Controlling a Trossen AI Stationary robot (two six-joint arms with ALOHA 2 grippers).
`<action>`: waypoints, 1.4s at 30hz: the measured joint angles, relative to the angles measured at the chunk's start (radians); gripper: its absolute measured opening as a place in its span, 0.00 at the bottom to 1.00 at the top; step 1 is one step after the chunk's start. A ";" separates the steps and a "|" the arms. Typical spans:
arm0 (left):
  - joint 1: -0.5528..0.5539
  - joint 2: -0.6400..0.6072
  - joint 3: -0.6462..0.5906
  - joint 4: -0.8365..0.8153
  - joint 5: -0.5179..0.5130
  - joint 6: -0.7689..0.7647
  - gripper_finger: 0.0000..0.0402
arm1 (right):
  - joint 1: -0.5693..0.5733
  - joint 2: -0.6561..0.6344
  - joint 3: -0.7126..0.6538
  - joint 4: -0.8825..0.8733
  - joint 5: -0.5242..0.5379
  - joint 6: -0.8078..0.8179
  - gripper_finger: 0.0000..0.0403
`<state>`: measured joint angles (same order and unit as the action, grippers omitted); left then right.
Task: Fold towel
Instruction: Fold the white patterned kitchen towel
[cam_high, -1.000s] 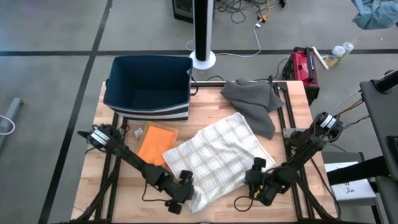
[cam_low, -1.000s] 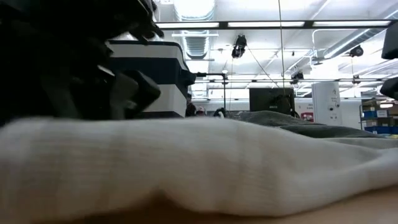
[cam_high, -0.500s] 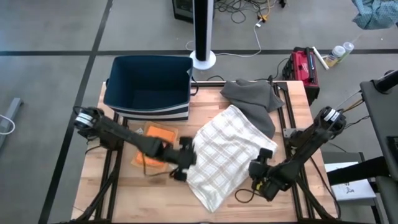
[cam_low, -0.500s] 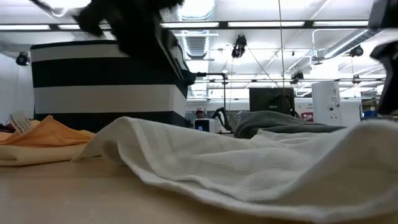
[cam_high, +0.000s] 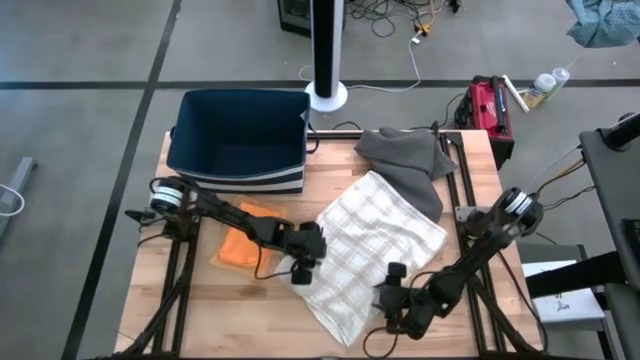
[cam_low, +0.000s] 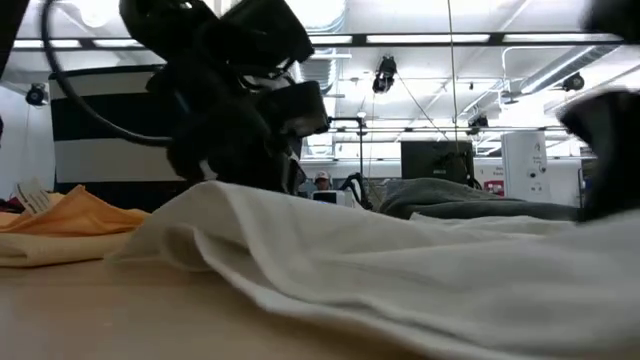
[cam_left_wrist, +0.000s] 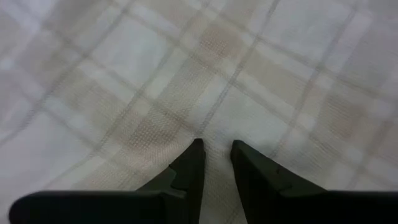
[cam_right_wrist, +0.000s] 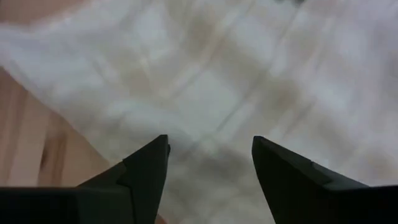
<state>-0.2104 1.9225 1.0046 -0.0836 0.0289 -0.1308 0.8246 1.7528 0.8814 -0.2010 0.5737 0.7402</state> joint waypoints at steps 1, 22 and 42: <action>-0.017 0.003 0.000 -0.001 0.010 -0.026 0.20 | 0.001 0.022 0.000 -0.013 -0.046 0.026 0.57; -0.133 -0.060 0.064 0.050 -0.223 -0.006 0.20 | 0.046 -0.224 0.016 -0.327 0.048 0.145 0.55; -0.094 -0.106 -0.221 0.277 -0.248 -0.276 0.19 | 0.070 -0.120 -0.020 -0.541 -0.128 0.408 0.57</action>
<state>-0.3041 1.8169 0.7833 0.1935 -0.2190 -0.4069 0.8947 1.6328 0.8610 -0.7424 0.4457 1.1481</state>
